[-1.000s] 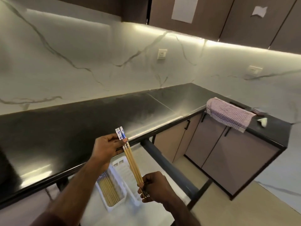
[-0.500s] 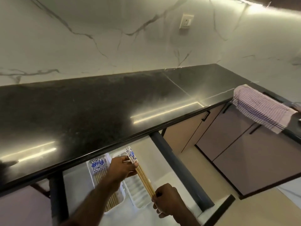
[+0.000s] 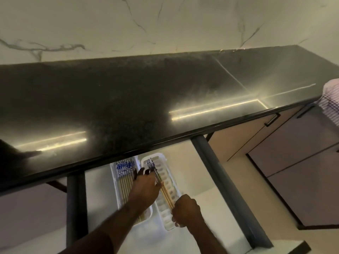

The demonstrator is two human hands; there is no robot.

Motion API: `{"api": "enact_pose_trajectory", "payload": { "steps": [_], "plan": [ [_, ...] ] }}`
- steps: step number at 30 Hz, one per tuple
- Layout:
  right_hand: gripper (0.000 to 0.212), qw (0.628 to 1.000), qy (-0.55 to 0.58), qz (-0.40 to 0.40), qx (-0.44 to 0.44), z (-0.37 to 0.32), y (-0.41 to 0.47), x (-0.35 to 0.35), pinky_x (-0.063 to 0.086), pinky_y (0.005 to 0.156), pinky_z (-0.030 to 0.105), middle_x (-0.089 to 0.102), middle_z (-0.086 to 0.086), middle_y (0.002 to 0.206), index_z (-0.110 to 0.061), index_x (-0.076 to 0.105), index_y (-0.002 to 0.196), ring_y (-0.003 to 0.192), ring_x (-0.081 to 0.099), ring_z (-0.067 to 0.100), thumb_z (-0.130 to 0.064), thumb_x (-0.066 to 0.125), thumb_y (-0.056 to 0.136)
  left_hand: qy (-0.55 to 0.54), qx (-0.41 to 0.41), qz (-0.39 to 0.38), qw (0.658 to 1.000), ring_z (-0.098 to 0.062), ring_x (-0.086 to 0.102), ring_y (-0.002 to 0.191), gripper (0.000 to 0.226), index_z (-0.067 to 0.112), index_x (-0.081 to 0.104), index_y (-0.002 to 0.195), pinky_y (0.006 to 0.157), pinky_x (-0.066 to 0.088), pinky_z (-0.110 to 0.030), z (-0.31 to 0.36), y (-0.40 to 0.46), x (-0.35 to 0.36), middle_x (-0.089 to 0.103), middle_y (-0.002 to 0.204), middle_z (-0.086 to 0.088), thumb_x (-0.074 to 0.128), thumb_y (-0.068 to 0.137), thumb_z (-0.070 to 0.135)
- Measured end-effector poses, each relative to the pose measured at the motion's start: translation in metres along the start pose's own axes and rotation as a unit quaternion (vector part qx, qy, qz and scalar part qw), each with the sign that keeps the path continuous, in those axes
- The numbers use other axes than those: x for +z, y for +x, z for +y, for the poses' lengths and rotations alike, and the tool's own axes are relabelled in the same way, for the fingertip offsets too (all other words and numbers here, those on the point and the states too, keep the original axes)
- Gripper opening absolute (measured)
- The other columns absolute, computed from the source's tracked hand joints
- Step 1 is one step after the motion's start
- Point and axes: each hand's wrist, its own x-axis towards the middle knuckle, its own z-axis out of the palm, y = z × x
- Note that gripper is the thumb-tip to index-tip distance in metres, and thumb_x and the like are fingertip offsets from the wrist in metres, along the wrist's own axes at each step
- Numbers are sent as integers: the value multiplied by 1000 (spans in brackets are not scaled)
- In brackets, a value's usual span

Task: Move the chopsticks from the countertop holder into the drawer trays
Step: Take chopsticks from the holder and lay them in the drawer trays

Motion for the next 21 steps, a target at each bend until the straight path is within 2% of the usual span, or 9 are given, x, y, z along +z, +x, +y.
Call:
{"api": "enact_pose_trajectory", "payload": {
  "steps": [3,5,6,10,13,15,19,21],
  "plan": [
    [25,1000,-10,5,-4,0,11,10,58,86,37,70,9,108,-10,59,102,99,69,29,-17,58,78,132,37,-23,990,-28,24,145,49,20,46,137,117,3,-49,-4,-1,13,47,147,-5,43,96,46],
    [21,1000,-20,3,-7,0,18,17,58,83,33,71,9,106,-10,59,97,97,70,29,-16,55,78,188,75,-44,978,-30,5,149,49,20,41,141,111,-17,-52,-5,-1,19,34,155,-6,40,98,42],
    [18,999,-30,2,-11,0,21,20,57,82,29,71,9,107,-12,59,96,98,69,28,-17,56,79,212,91,-56,971,-31,2,149,48,19,41,141,110,-22,-53,-5,-1,20,33,156,-7,40,98,41],
    [28,998,-62,1,-28,1,27,33,49,86,28,65,8,118,-10,57,111,109,64,27,-23,58,86,285,114,-85,948,-32,-2,149,52,18,42,142,110,-25,-55,-3,1,22,31,157,-8,43,96,43],
    [33,996,-79,16,-39,2,26,40,45,93,27,60,7,125,-12,53,119,117,59,25,-29,51,91,306,108,-109,940,-31,5,149,48,19,50,136,114,-14,-58,-3,4,22,40,152,-6,44,95,44],
    [31,995,-85,37,-45,3,24,43,45,92,26,62,6,123,-14,56,116,115,60,24,-30,49,91,304,102,-121,939,-29,18,147,44,20,54,131,115,-13,-57,-2,6,21,49,146,-4,45,95,43],
    [28,994,-80,50,-51,2,20,44,48,89,27,66,4,117,-16,60,113,109,63,24,-26,52,88,320,105,-129,933,-34,7,148,46,18,55,130,115,-11,-57,1,8,18,47,147,-8,47,93,45],
    [28,994,-74,52,-57,1,17,42,49,91,28,66,5,118,-17,60,114,110,63,25,-25,52,88,306,106,-129,937,-32,15,147,42,19,57,126,115,-13,-57,2,9,15,54,141,-6,48,93,44]
  ]
}}
